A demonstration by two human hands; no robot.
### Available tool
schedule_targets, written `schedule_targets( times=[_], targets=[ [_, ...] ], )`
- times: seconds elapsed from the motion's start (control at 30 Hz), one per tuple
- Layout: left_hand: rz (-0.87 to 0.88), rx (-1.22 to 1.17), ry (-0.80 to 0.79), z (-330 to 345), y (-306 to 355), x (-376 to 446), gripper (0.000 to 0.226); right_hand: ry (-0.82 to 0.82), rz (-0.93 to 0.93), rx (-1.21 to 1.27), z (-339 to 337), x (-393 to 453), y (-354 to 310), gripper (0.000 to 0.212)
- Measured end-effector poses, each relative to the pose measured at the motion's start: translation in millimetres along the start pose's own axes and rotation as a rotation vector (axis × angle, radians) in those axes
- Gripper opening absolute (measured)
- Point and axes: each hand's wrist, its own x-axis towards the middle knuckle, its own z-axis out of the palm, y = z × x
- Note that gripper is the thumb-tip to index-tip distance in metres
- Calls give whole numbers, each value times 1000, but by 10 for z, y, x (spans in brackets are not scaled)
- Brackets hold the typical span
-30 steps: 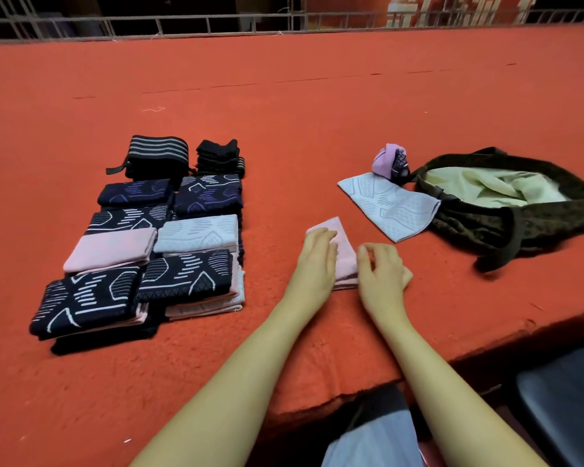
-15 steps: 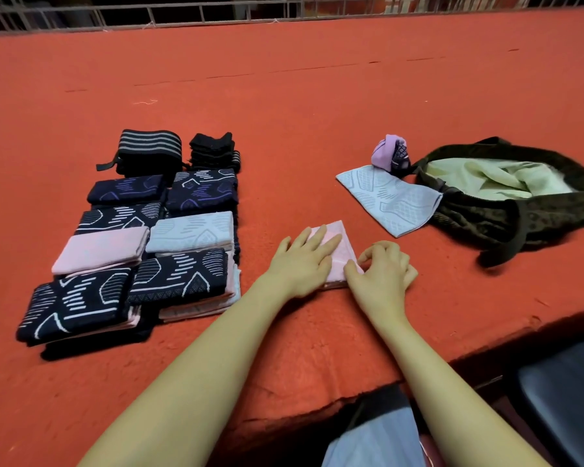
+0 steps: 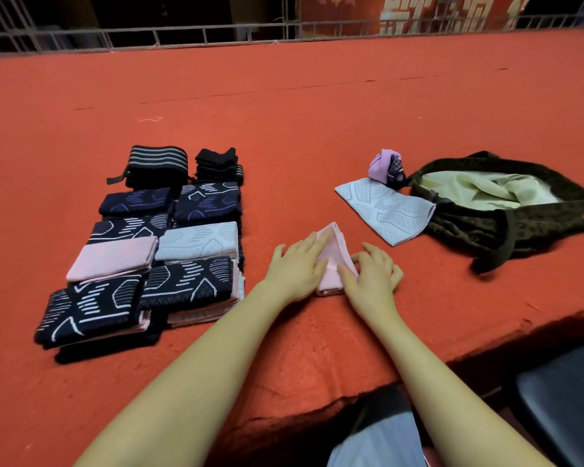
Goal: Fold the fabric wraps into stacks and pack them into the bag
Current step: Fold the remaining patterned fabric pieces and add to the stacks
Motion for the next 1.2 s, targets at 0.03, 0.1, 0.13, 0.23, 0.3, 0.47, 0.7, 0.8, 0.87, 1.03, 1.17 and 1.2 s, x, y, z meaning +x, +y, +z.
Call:
schedule_targets(
  times=[0.03,0.1,0.13,0.23,0.3,0.47,0.7,0.8,0.87,1.03,1.17,1.2],
  targets=[
    [13,4,77,-31,-17,-18,57,22,-4,59,-9,-13,-36,41],
    [39,26,204,-133,-62,-48,56,76,-40,187,-27,-38,-147,37],
    [51,52,238,-204,-95,-57,54,108,-91,227,-35,-45,-222,37],
    [93,170,272,-454,-246,-104,49,173,-249,287,-79,-12,-460,30],
    [150,210,339,-621,-367,-165,62,231,-326,296,-121,45,-591,22],
    [284,220,507,-894,-729,-313,50,310,-496,257,-153,166,-913,17],
    [236,113,778,-1030,-1158,-627,25,368,-672,197,24,300,-1511,19],
    [199,114,869,-1118,-1389,-772,21,366,-727,226,155,359,-1806,18],
    [173,144,923,-1164,-1530,-845,23,357,-735,220,280,392,-1988,13],
    [95,232,1024,-1222,-1972,-1016,19,315,-789,166,542,453,-2458,18],
    [11,300,1025,-1195,-2372,-1091,16,258,-825,126,852,595,-2743,17],
    [-3,316,1020,-1185,-2477,-1098,15,239,-838,111,945,633,-2790,17]
  ],
)
